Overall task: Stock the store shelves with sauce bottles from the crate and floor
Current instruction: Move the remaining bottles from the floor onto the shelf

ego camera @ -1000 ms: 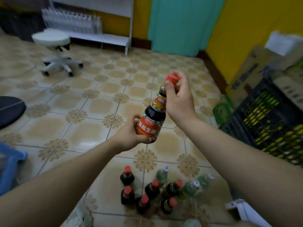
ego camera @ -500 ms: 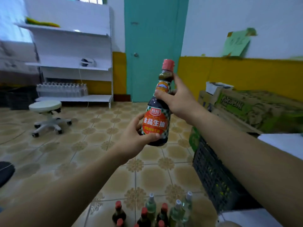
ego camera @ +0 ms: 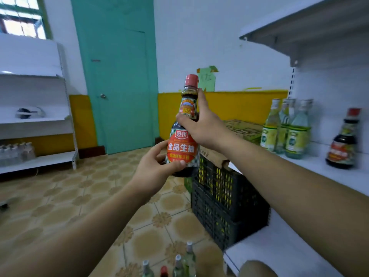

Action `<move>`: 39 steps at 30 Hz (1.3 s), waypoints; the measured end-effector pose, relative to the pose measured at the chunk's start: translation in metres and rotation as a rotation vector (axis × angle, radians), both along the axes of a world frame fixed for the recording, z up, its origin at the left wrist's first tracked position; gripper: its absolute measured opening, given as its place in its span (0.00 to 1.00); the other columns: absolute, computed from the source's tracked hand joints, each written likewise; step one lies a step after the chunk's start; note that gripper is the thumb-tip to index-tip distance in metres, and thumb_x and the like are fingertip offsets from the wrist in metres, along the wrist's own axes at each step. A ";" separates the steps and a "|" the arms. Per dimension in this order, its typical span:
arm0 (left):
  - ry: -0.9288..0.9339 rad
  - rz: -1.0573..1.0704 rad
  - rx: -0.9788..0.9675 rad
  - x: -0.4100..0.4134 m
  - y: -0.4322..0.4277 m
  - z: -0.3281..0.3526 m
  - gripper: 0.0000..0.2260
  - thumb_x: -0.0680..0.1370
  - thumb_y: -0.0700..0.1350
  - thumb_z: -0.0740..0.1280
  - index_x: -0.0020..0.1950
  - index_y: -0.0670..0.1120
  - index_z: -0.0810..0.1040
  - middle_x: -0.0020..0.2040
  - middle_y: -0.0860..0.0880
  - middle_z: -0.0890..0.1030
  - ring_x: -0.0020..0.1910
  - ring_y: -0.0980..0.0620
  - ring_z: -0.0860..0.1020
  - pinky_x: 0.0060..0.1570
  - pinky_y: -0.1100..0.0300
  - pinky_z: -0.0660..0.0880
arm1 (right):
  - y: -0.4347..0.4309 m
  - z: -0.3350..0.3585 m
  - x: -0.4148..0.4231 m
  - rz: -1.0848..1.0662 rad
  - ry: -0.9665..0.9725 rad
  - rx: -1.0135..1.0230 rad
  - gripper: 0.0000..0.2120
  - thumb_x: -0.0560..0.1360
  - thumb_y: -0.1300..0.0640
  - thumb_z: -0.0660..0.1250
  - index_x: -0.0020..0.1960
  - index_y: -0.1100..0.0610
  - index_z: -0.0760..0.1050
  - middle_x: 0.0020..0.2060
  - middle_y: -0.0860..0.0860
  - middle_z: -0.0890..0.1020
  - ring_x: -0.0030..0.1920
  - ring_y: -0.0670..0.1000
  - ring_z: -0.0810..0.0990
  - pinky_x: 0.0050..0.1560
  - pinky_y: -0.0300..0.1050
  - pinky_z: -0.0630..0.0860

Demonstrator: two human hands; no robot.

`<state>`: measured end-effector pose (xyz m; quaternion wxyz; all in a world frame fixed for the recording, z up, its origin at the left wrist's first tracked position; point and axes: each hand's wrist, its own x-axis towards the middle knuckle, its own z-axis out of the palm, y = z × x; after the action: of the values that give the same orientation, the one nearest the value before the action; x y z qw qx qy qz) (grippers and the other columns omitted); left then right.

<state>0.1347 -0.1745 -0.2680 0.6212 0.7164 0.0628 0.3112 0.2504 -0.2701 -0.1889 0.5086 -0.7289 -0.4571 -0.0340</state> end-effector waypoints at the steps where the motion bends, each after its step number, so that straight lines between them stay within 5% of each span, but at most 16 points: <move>1: 0.004 -0.017 0.008 0.004 -0.004 -0.001 0.34 0.65 0.41 0.77 0.68 0.50 0.69 0.54 0.46 0.82 0.49 0.50 0.83 0.48 0.58 0.79 | -0.008 0.000 0.000 -0.023 0.011 -0.013 0.43 0.77 0.41 0.64 0.77 0.41 0.36 0.67 0.51 0.74 0.57 0.53 0.79 0.61 0.58 0.75; 6: 0.026 -0.134 -0.004 0.026 -0.028 -0.007 0.39 0.61 0.46 0.80 0.70 0.49 0.68 0.55 0.43 0.81 0.50 0.47 0.82 0.52 0.52 0.78 | -0.049 -0.002 0.000 -0.171 0.021 -0.068 0.41 0.78 0.41 0.62 0.77 0.41 0.34 0.69 0.51 0.72 0.60 0.55 0.78 0.62 0.56 0.74; 13: 0.009 -0.298 0.023 0.062 -0.067 -0.017 0.28 0.69 0.38 0.75 0.66 0.52 0.70 0.52 0.49 0.81 0.47 0.54 0.82 0.46 0.60 0.77 | -0.104 -0.012 0.008 -0.306 0.103 -0.049 0.44 0.78 0.44 0.64 0.77 0.42 0.32 0.70 0.49 0.70 0.57 0.50 0.76 0.55 0.47 0.73; 22: 0.077 -0.628 0.097 0.135 -0.126 -0.020 0.26 0.72 0.34 0.72 0.64 0.53 0.67 0.53 0.50 0.80 0.49 0.56 0.81 0.45 0.65 0.79 | -0.182 -0.033 0.039 -0.571 0.143 -0.101 0.47 0.74 0.46 0.70 0.77 0.39 0.37 0.66 0.49 0.75 0.58 0.53 0.78 0.56 0.57 0.78; 28: 0.150 -0.870 0.357 0.200 -0.180 -0.036 0.30 0.72 0.39 0.73 0.68 0.55 0.62 0.58 0.53 0.78 0.55 0.59 0.78 0.55 0.64 0.76 | -0.241 -0.057 0.064 -0.815 0.152 -0.047 0.46 0.75 0.50 0.70 0.77 0.38 0.38 0.66 0.50 0.76 0.61 0.54 0.77 0.61 0.54 0.75; 31: 0.265 -0.869 0.635 0.238 -0.190 -0.044 0.38 0.71 0.53 0.74 0.75 0.54 0.58 0.71 0.50 0.70 0.69 0.54 0.69 0.67 0.57 0.67 | -0.262 -0.069 0.079 -0.904 0.152 -0.090 0.47 0.75 0.51 0.69 0.77 0.37 0.36 0.66 0.51 0.76 0.61 0.55 0.77 0.63 0.56 0.73; 35: 0.342 -0.647 1.211 0.281 -0.187 -0.061 0.36 0.72 0.68 0.63 0.75 0.50 0.63 0.74 0.50 0.65 0.72 0.50 0.64 0.70 0.55 0.60 | -0.281 -0.082 0.101 -0.956 0.181 -0.115 0.46 0.76 0.53 0.69 0.76 0.35 0.37 0.68 0.48 0.74 0.64 0.54 0.75 0.65 0.55 0.71; 39: 0.405 -0.591 1.294 0.316 -0.185 -0.058 0.40 0.67 0.76 0.50 0.74 0.56 0.63 0.76 0.52 0.61 0.75 0.50 0.59 0.73 0.43 0.53 | -0.289 -0.088 0.127 -0.968 0.210 -0.045 0.45 0.77 0.54 0.69 0.77 0.37 0.38 0.68 0.48 0.74 0.65 0.53 0.74 0.65 0.52 0.71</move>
<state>0.4508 -0.3595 -0.3259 0.1090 0.9699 -0.2155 -0.0325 0.3777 -0.5595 -0.2774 0.4619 -0.8679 -0.0131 -0.1825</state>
